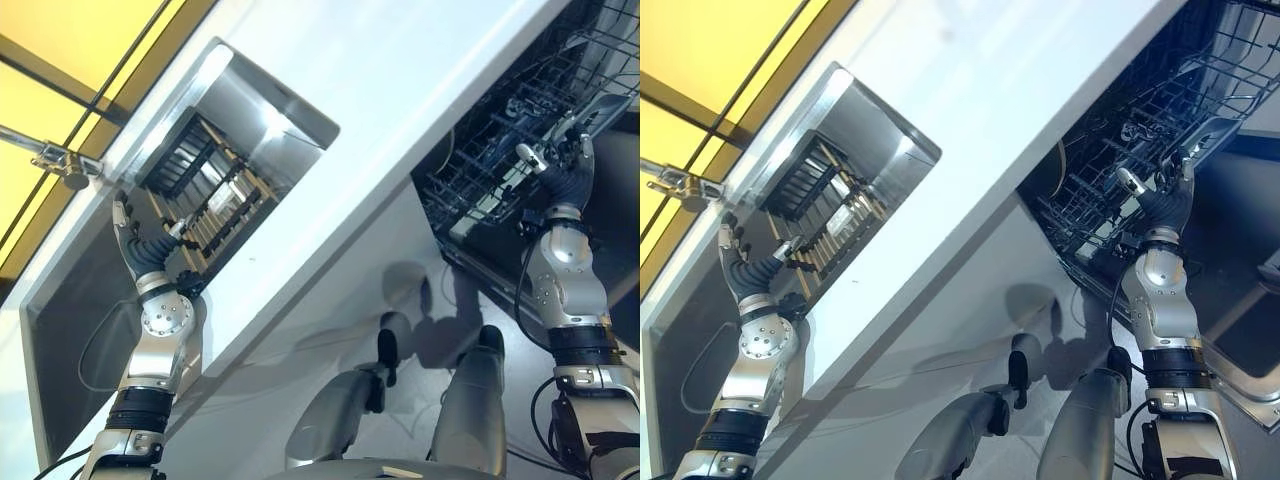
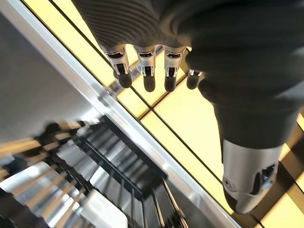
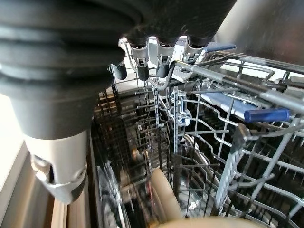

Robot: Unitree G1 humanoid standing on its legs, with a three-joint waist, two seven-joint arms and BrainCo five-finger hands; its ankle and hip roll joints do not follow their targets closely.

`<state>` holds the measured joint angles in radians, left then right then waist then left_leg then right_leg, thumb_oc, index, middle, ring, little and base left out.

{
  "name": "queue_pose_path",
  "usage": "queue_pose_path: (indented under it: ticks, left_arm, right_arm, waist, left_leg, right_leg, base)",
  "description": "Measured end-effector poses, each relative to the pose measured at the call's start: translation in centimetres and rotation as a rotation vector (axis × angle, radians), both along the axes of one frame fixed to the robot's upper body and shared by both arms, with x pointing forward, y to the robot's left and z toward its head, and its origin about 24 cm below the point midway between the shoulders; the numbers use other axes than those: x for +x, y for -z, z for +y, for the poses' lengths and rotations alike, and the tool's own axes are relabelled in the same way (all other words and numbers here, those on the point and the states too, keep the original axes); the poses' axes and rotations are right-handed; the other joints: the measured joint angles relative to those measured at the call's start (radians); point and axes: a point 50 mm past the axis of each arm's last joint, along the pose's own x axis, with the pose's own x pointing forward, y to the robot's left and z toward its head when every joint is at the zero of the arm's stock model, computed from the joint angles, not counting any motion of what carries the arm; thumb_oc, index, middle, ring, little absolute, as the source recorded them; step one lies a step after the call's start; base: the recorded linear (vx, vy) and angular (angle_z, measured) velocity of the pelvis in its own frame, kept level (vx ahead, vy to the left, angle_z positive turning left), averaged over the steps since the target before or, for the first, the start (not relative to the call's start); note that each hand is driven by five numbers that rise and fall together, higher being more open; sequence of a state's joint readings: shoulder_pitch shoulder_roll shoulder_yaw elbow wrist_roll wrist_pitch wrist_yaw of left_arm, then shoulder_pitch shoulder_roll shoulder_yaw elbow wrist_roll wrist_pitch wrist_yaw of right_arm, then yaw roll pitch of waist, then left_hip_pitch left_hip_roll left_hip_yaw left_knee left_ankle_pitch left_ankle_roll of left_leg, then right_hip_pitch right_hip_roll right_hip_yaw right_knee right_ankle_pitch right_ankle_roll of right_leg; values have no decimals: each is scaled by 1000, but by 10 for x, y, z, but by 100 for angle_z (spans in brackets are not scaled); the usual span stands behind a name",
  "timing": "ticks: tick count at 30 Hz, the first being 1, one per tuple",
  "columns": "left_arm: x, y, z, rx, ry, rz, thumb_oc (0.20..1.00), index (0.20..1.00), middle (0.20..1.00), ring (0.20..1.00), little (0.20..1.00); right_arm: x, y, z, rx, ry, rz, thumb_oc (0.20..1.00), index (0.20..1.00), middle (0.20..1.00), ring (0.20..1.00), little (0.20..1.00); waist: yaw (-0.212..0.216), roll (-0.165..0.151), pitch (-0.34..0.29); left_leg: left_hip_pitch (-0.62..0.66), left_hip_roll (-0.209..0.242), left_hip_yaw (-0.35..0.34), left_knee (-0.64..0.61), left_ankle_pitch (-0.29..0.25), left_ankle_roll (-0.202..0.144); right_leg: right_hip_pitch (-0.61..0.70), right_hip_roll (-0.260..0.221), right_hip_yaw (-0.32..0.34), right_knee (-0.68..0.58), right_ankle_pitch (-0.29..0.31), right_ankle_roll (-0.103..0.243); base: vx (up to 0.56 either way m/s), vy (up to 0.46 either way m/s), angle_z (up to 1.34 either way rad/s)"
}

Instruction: Pick up plates and place into dishwasher.

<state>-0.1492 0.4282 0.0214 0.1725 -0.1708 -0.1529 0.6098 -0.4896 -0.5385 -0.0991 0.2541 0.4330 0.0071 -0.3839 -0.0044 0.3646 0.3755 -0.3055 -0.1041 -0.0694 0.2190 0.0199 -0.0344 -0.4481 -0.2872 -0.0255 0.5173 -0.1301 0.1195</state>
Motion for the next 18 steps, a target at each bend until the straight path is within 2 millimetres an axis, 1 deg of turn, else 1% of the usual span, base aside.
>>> queue_pose_path:
  ticks: [1,6,9,10,13,14,18]
  left_arm:
    - [-1,1,1,-1,1,3,1000,1000,1000,1000,1000]
    - [-1,-1,-3,5,52,2,1000,1000,1000,1000,1000]
    - [-6,1,-4,9,75,5,1000,1000,1000,1000,1000]
    - [-8,2,-5,11,83,10,1000,1000,1000,1000,1000]
    - [-14,6,-5,12,105,29,1000,1000,1000,1000,1000]
    - [-16,8,-5,12,112,39,1000,1000,1000,1000,1000]
    - [-25,10,-2,22,117,48,1000,1000,1000,1000,1000]
  right_arm:
    - [2,0,-1,2,7,5,1000,1000,1000,1000,1000]
    - [3,-1,-12,-9,50,23,1000,1000,1000,1000,1000]
    - [3,-2,-15,0,59,24,1000,1000,1000,1000,1000]
    - [3,-3,-18,1,64,24,1000,1000,1000,1000,1000]
    - [8,-7,-21,16,76,23,1000,1000,1000,1000,1000]
    - [9,-8,-24,23,84,23,1000,1000,1000,1000,1000]
    - [12,-13,-31,97,92,-24,1000,1000,1000,1000,1000]
  waist:
    - [5,0,0]
    - [50,0,0]
    - [60,0,0]
    - [71,0,0]
    - [86,1,0]
    - [98,1,-1]
    - [117,3,-3]
  left_leg:
    - [2,-2,-9,0,0,0]
    - [14,-7,-32,1,0,0]
    - [15,-8,-46,1,1,-2]
    - [15,-8,-47,1,2,-2]
    - [13,-13,-59,2,4,-6]
    - [13,-13,-64,2,5,-7]
    - [-6,-6,-100,-5,13,-21]
  right_leg:
    - [8,-4,-10,0,-6,-5]
    - [32,-16,-41,9,-20,-2]
    - [44,-23,-65,13,-29,-1]
    - [44,-23,-66,15,-30,-1]
    - [44,-30,-78,22,-39,-1]
    - [44,-31,-81,27,-41,-2]
    - [43,-32,-129,31,-51,-21]
  base:
    - [37,37,24]
    - [21,40,19]
    - [16,67,17]
    - [-2,42,8]
    - [-31,18,12]
    - [-65,-18,14]
    - [-41,-39,23]
